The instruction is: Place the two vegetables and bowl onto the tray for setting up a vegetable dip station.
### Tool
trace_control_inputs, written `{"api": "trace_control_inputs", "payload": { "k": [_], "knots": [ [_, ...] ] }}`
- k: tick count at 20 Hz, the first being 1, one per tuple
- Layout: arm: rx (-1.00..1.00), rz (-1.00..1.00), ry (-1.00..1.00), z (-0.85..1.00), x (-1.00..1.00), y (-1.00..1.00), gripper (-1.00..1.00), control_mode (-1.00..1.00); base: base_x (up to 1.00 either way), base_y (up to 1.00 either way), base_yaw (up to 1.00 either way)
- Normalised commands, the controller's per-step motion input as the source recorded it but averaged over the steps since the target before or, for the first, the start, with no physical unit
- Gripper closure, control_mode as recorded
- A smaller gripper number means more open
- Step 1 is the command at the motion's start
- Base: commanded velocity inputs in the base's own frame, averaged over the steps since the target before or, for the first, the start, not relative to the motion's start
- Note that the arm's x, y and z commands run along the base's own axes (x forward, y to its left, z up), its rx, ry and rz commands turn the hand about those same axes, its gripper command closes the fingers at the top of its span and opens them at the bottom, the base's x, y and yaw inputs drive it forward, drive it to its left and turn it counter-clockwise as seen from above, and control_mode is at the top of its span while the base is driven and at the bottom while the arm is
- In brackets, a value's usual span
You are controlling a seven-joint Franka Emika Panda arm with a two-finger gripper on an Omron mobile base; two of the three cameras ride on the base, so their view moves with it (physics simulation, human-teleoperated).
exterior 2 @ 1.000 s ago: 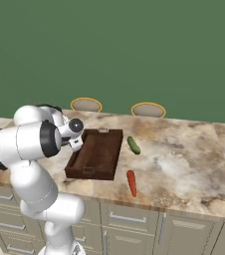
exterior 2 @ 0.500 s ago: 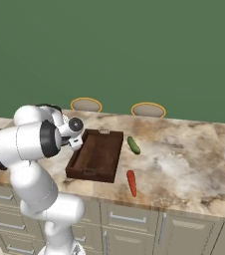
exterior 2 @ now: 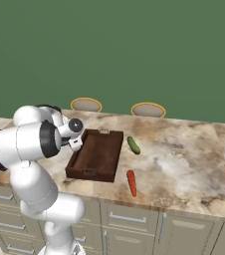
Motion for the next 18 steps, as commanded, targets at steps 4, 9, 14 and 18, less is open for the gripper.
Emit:
{"api": "trace_control_inputs", "payload": {
  "k": [4, 9, 14, 18],
  "knots": [
    [0.00, 0.00, 0.00, -0.13, 0.00, 0.14, -1.00, -1.00, 0.00, 0.00, 0.00],
    [0.00, 0.00, 0.00, -0.14, -0.01, 0.15, -1.00, -1.00, 0.00, 0.00, 0.00],
    [0.00, 0.00, 0.00, 0.00, -0.05, 0.04, -1.00, -1.00, 0.00, 0.00, 0.00],
    [0.00, 0.00, 0.00, 0.00, -0.05, 0.00, -1.00, -1.00, 0.00, 0.00, 0.00]
  ]
}}
